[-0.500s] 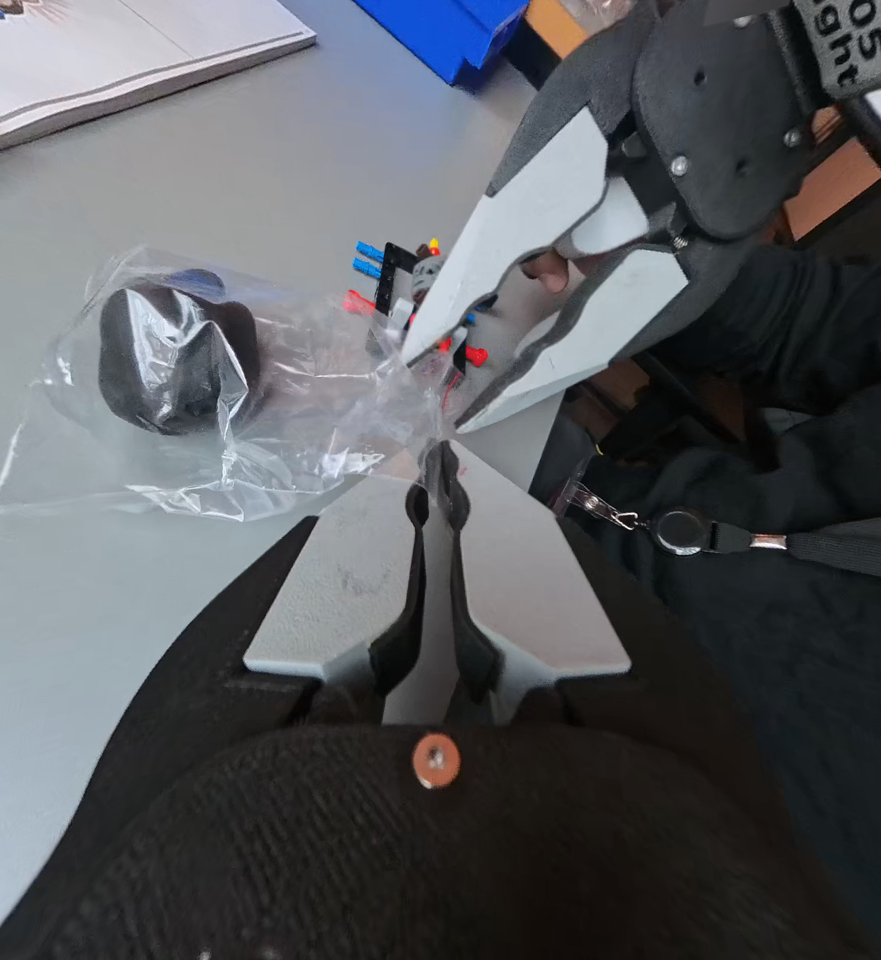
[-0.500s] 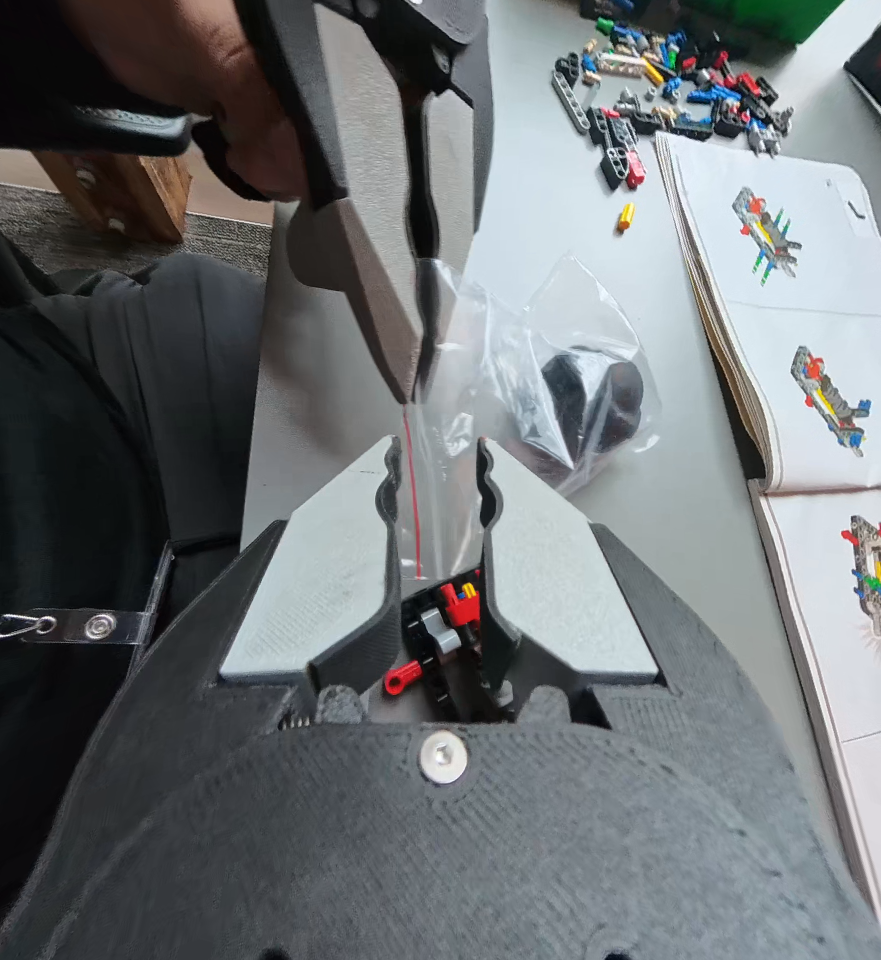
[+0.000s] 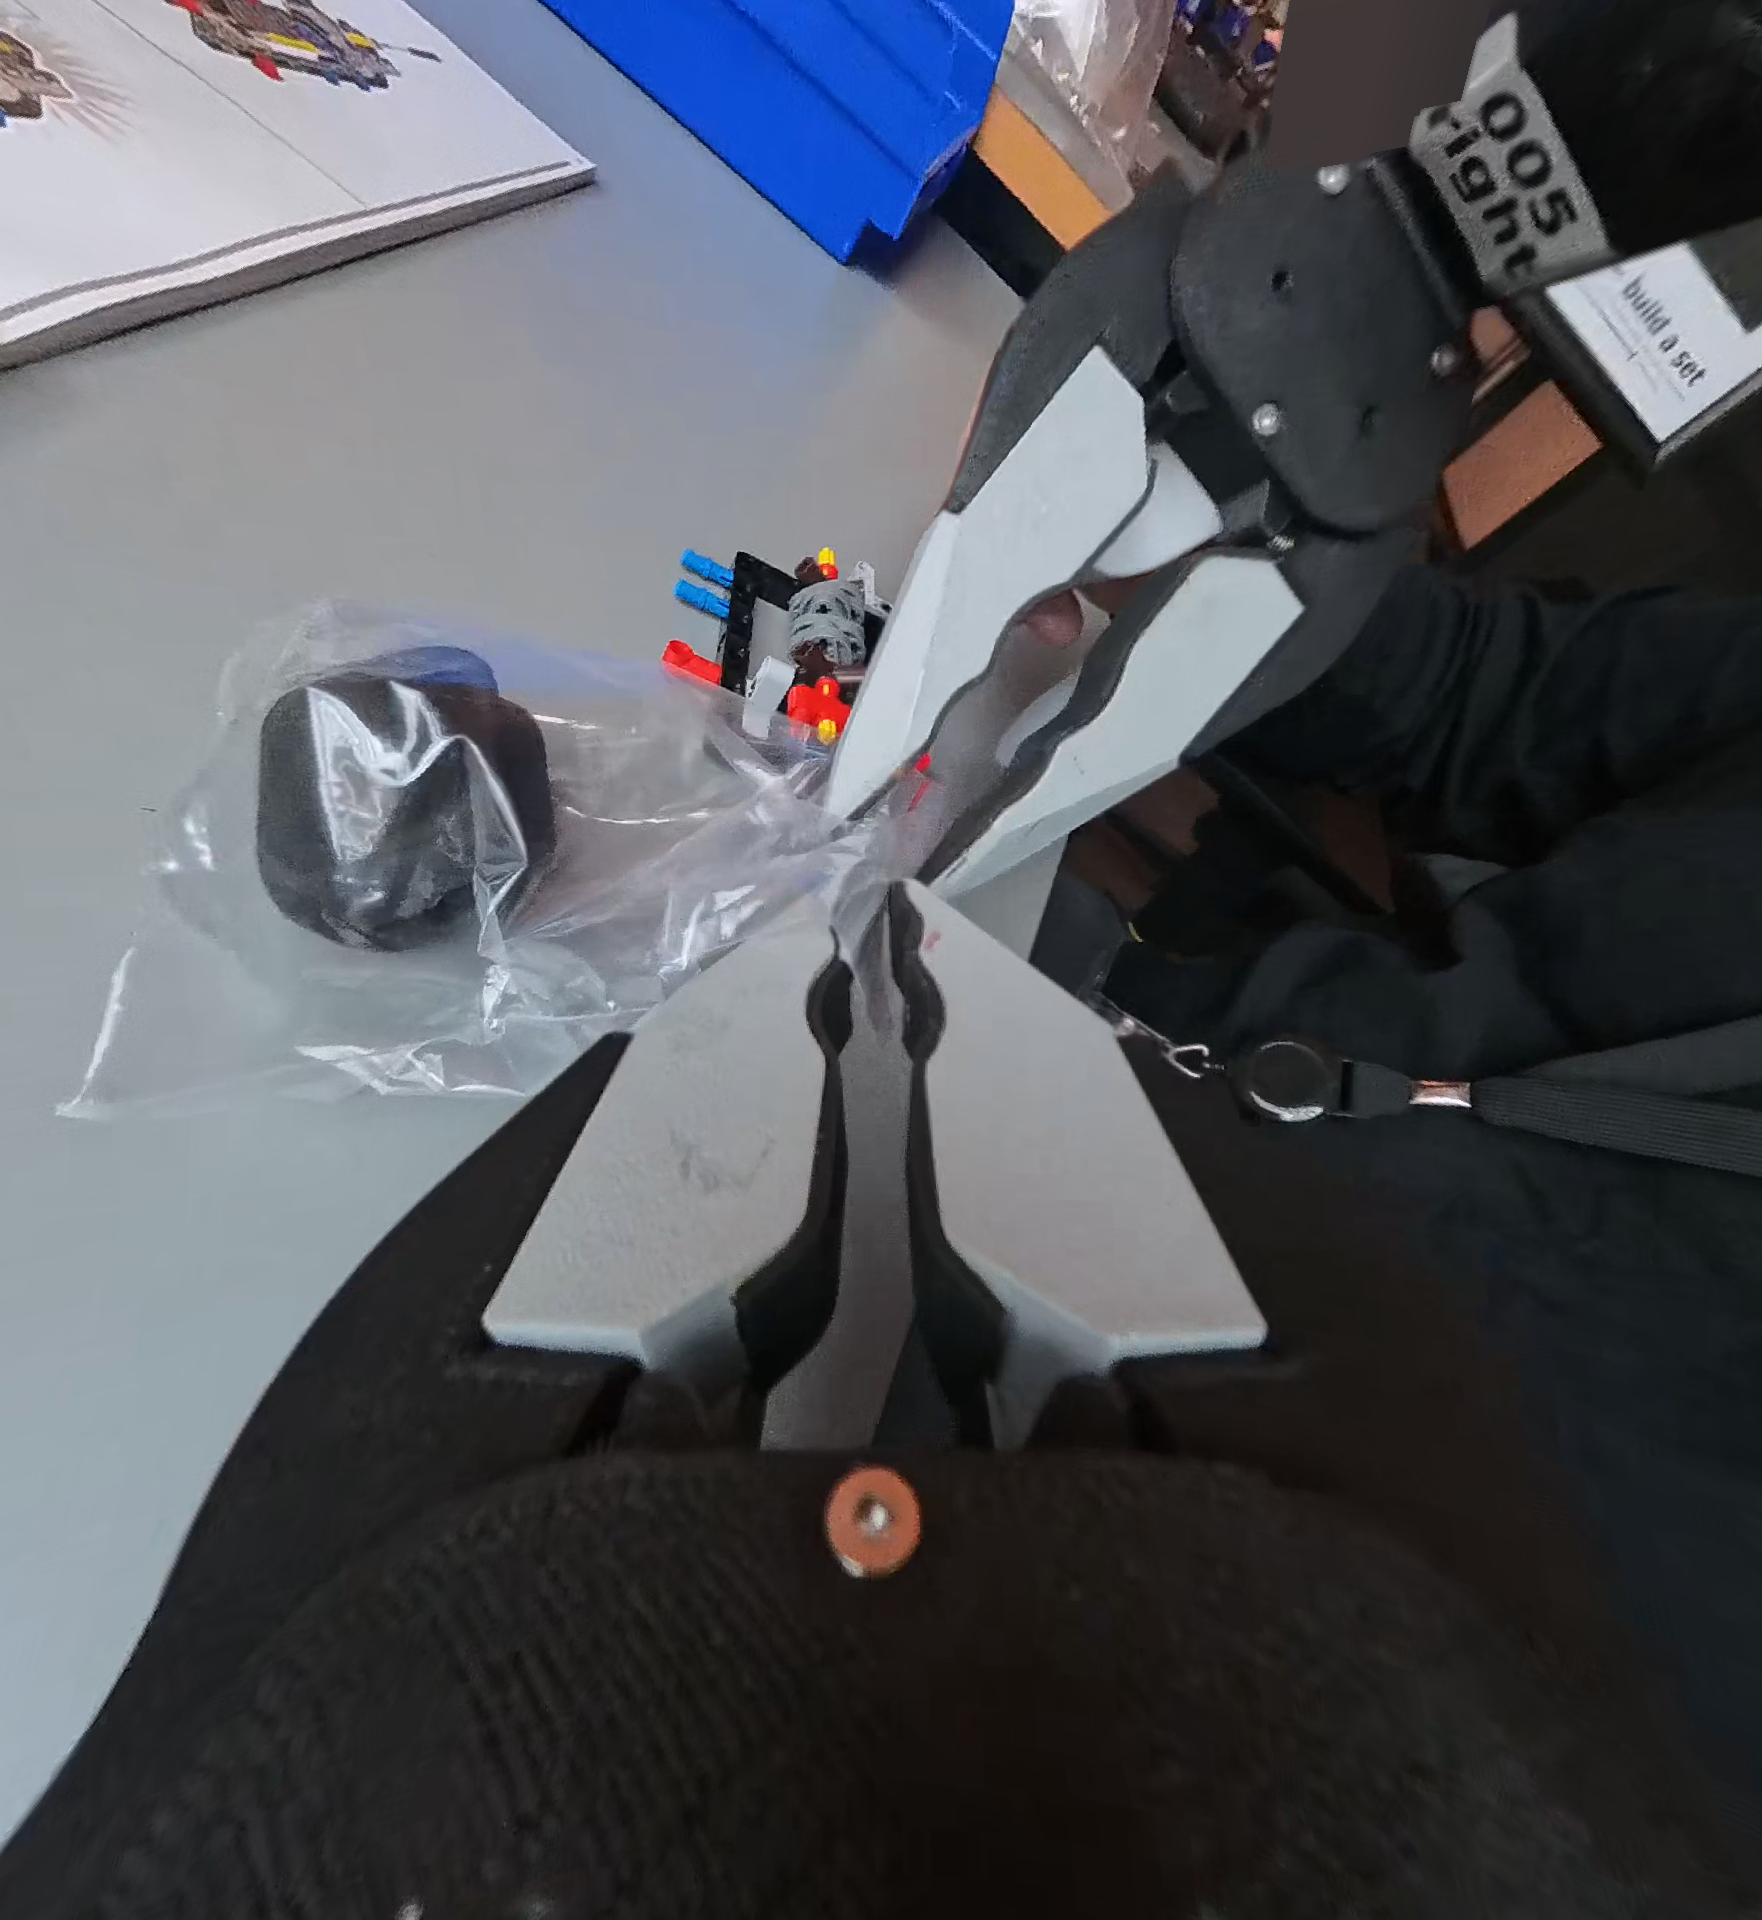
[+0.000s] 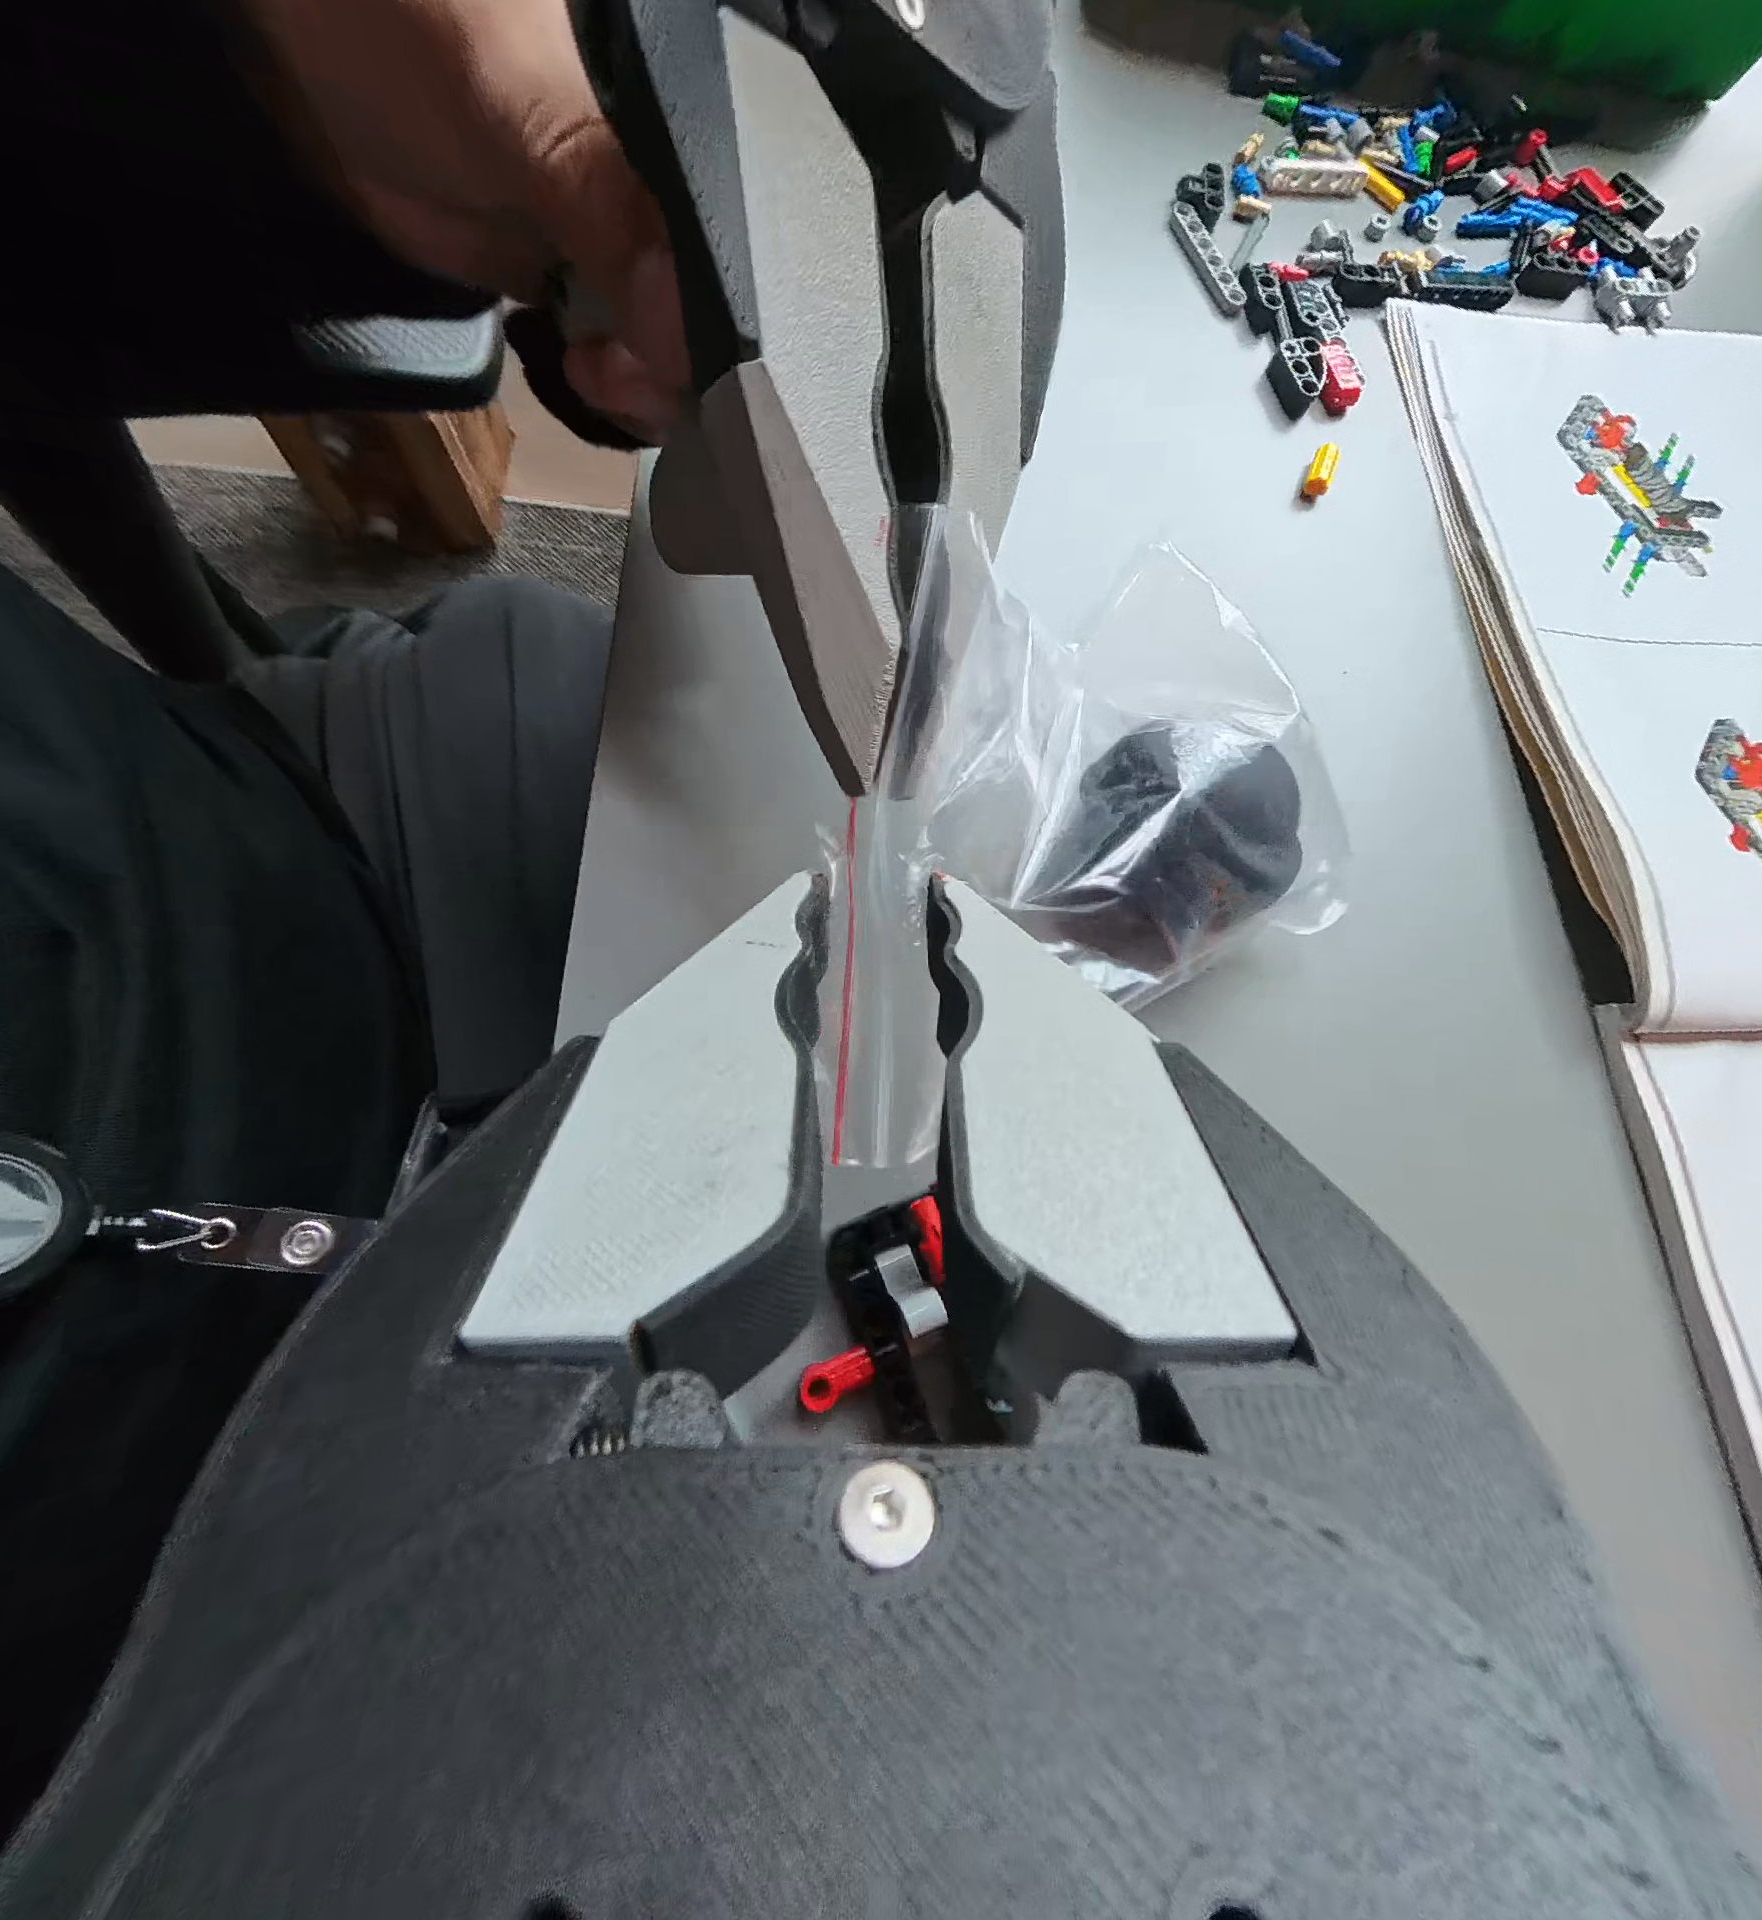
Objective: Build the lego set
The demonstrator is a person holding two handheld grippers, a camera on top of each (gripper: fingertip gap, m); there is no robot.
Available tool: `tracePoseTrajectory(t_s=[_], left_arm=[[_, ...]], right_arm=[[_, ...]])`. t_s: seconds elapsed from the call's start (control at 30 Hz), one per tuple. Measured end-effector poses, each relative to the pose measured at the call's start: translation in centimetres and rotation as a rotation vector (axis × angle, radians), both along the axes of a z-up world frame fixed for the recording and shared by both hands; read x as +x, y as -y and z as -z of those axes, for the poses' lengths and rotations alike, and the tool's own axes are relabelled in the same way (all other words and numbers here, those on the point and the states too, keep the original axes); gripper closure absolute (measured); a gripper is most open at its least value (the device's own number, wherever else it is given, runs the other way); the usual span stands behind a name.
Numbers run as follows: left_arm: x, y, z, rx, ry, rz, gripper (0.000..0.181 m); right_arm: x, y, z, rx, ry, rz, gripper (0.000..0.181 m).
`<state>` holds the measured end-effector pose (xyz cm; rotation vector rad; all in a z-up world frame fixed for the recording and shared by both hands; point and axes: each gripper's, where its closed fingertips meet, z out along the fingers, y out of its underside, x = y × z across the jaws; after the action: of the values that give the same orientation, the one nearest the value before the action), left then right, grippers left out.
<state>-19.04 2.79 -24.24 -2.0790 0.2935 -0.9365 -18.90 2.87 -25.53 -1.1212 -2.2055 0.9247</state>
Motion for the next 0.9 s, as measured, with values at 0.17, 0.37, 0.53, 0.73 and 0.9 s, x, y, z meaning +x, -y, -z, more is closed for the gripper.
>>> tracePoseTrajectory(t_s=[0.17, 0.37, 0.53, 0.73, 0.9], left_arm=[[0.0, 0.2, -0.6, 0.014, 0.008, 0.0, 0.181], [0.1, 0.5, -0.2, 0.006, 0.018, 0.015, 0.172], [0.8, 0.7, -0.4, 0.06, -0.021, 0.043, 0.166], [0.1, 0.2, -2.3, 0.252, -0.089, 0.002, 0.173], [0.0, -0.2, -2.1, 0.291, -0.149, -0.02, 0.163]], right_arm=[[0.0, -0.4, -0.6, -0.051, -0.001, 0.002, 0.18], [-0.2, -0.4, -0.6, -0.09, 0.015, 0.014, 0.181], [-0.2, -0.3, -2.0, -0.334, 0.055, 0.026, 0.181], [0.3, 0.1, -4.9, -0.746, 0.104, -0.035, 0.181], [0.1, -0.4, -6.1, -0.918, 0.122, -0.032, 0.181]])
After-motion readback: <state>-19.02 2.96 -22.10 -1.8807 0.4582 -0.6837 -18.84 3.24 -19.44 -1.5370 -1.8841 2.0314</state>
